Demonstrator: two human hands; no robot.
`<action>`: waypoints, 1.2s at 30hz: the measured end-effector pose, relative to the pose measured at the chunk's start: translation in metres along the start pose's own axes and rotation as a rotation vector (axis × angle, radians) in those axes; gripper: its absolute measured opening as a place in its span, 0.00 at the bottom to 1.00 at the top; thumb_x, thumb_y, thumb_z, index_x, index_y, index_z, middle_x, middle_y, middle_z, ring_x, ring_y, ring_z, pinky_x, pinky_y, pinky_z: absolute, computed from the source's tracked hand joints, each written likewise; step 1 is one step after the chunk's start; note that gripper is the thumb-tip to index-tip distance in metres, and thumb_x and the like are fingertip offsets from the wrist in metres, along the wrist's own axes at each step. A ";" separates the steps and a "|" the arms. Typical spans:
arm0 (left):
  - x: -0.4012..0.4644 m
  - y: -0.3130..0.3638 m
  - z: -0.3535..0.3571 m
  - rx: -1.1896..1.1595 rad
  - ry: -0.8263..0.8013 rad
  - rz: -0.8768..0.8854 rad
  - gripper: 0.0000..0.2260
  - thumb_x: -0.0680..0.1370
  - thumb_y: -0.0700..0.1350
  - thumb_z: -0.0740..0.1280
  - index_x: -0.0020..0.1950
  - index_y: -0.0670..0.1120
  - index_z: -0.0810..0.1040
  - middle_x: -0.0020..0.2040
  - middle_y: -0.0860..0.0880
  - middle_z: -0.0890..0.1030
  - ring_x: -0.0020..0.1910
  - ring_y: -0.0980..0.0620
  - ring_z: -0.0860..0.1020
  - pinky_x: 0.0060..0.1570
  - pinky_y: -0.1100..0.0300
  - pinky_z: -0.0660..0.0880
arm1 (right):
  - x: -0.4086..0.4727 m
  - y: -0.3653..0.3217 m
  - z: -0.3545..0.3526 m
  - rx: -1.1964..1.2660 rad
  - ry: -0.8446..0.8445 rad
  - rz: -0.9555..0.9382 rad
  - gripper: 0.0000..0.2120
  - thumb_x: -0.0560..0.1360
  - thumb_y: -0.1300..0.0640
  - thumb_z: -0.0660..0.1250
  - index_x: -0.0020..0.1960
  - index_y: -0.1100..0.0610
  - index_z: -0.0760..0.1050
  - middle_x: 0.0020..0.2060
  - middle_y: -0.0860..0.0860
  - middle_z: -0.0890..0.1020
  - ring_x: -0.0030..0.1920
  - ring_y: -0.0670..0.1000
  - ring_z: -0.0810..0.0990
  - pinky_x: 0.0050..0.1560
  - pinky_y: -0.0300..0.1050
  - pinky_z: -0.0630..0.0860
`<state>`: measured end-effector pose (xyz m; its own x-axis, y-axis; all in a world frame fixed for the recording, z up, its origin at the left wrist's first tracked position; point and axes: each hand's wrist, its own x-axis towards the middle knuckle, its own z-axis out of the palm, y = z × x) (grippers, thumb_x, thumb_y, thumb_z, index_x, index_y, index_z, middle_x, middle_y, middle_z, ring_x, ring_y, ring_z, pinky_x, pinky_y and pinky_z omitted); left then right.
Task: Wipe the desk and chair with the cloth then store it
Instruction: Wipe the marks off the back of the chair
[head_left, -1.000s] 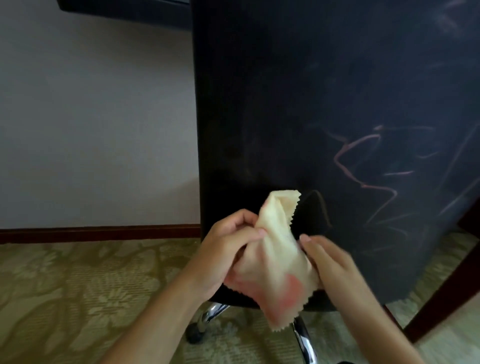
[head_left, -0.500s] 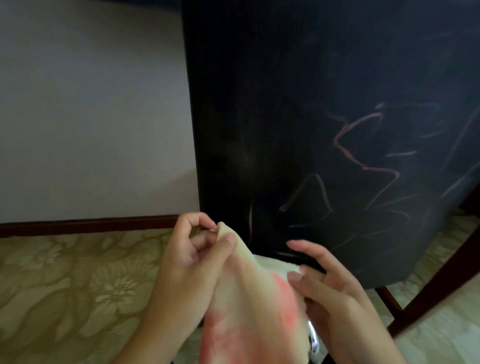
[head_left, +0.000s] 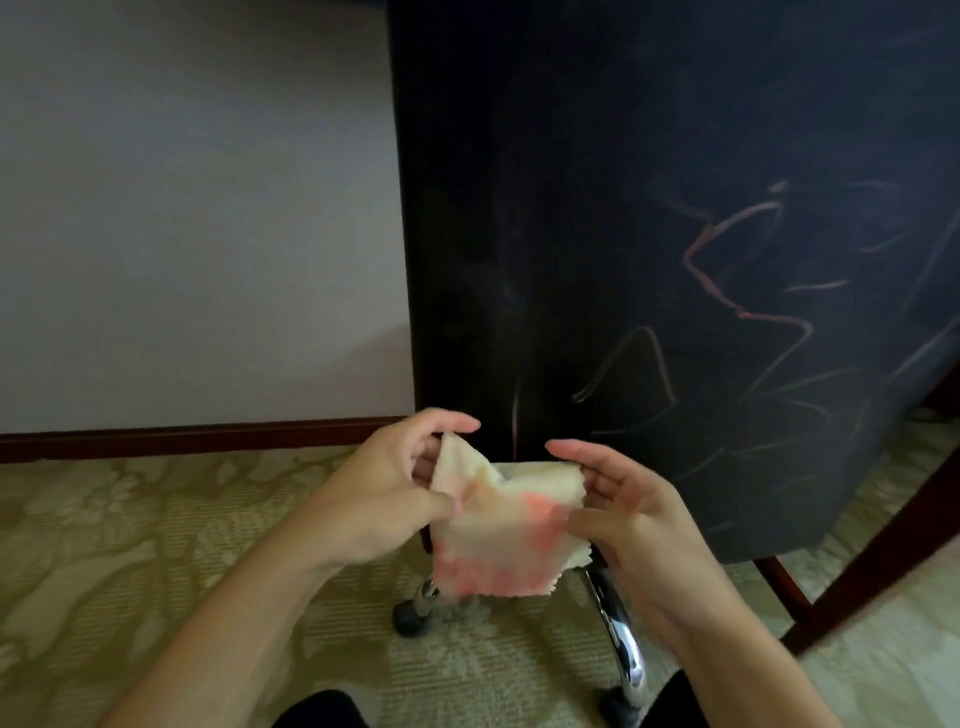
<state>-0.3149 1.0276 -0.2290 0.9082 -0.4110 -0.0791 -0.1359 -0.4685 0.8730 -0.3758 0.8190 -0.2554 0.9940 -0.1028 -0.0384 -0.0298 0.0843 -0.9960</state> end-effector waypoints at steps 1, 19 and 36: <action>0.000 0.002 -0.004 -0.001 0.006 0.007 0.26 0.73 0.36 0.73 0.62 0.62 0.75 0.52 0.54 0.83 0.50 0.62 0.81 0.51 0.62 0.79 | 0.001 -0.002 0.000 0.019 0.015 -0.026 0.26 0.68 0.78 0.68 0.54 0.50 0.84 0.49 0.59 0.84 0.52 0.59 0.83 0.50 0.52 0.80; 0.022 0.039 -0.037 0.338 0.084 0.306 0.04 0.77 0.50 0.69 0.43 0.58 0.79 0.49 0.61 0.76 0.50 0.61 0.77 0.51 0.63 0.75 | 0.015 -0.059 -0.024 -0.125 -0.200 -0.097 0.13 0.65 0.47 0.74 0.42 0.55 0.82 0.42 0.51 0.82 0.41 0.50 0.81 0.45 0.44 0.75; 0.034 0.061 -0.046 -0.063 0.696 0.502 0.03 0.78 0.44 0.70 0.47 0.52 0.80 0.44 0.55 0.81 0.45 0.59 0.79 0.44 0.68 0.74 | 0.017 -0.071 0.017 0.627 -0.250 -0.071 0.22 0.57 0.48 0.81 0.43 0.60 0.79 0.37 0.58 0.77 0.38 0.56 0.78 0.42 0.51 0.77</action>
<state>-0.2739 1.0210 -0.1558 0.7855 0.0254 0.6183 -0.5826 -0.3067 0.7527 -0.3550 0.8280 -0.1840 0.9880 0.0966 0.1201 0.0282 0.6527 -0.7571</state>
